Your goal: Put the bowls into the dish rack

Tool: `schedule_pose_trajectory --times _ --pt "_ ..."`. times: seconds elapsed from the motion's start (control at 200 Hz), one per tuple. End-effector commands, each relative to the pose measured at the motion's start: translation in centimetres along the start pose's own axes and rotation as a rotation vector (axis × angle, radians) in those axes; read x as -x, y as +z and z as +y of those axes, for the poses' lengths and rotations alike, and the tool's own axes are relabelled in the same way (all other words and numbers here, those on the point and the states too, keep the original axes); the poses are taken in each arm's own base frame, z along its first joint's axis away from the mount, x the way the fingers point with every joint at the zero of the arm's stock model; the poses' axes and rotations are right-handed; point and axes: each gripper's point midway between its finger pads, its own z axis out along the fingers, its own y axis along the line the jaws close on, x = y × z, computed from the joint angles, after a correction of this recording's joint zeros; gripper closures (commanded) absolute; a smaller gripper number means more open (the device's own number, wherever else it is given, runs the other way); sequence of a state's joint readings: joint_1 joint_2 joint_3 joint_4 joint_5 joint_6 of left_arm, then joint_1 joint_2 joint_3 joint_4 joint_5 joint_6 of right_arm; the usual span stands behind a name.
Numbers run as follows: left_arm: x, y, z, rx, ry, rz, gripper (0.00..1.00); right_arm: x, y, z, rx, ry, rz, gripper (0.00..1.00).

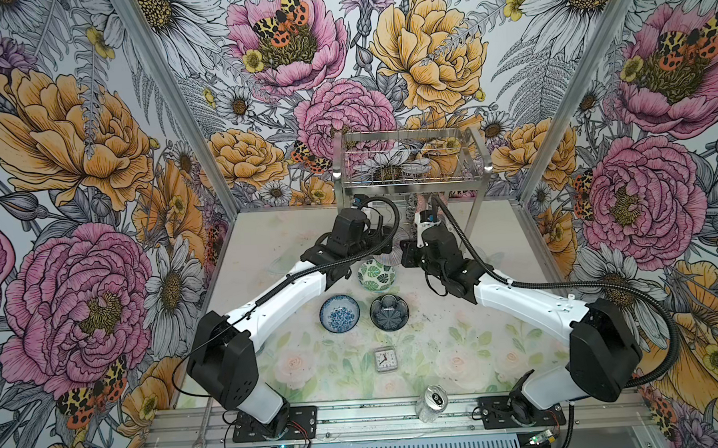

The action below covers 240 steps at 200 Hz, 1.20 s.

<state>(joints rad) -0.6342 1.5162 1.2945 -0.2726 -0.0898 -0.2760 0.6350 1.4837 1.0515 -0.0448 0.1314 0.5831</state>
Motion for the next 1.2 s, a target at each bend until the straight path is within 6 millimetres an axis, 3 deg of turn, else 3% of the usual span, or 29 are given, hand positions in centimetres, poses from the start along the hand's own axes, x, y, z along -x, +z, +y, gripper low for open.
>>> schedule_pose_trajectory --times 0.0,0.105,0.32,0.52,0.685,0.896,1.196 --pt "-0.1 -3.0 2.0 0.062 0.054 0.019 0.01 2.8 -1.2 0.5 -0.003 -0.037 -0.090 1.00" --pt "-0.8 -5.0 4.0 0.116 0.081 0.067 0.01 3.2 -1.2 -0.1 -0.043 -0.075 -0.107 1.00" --pt "-0.2 -9.1 7.6 0.199 0.103 0.065 0.01 5.1 -1.3 -1.8 -0.185 -0.202 -0.164 1.00" --pt "1.0 -11.2 11.2 0.297 0.128 0.037 0.01 6.8 -0.4 -3.0 -0.348 -0.363 -0.194 1.00" --pt "0.6 -11.5 13.7 0.345 0.129 0.044 0.01 7.8 0.6 -3.9 -0.482 -0.470 -0.219 1.00" --pt "-0.6 -11.1 14.2 0.324 0.112 0.059 0.01 8.6 2.7 -4.1 -0.571 -0.563 -0.244 1.00" --pt "-0.3 -11.8 14.0 0.324 0.114 0.034 0.01 8.8 7.0 -4.1 -0.702 -0.730 -0.227 1.00"
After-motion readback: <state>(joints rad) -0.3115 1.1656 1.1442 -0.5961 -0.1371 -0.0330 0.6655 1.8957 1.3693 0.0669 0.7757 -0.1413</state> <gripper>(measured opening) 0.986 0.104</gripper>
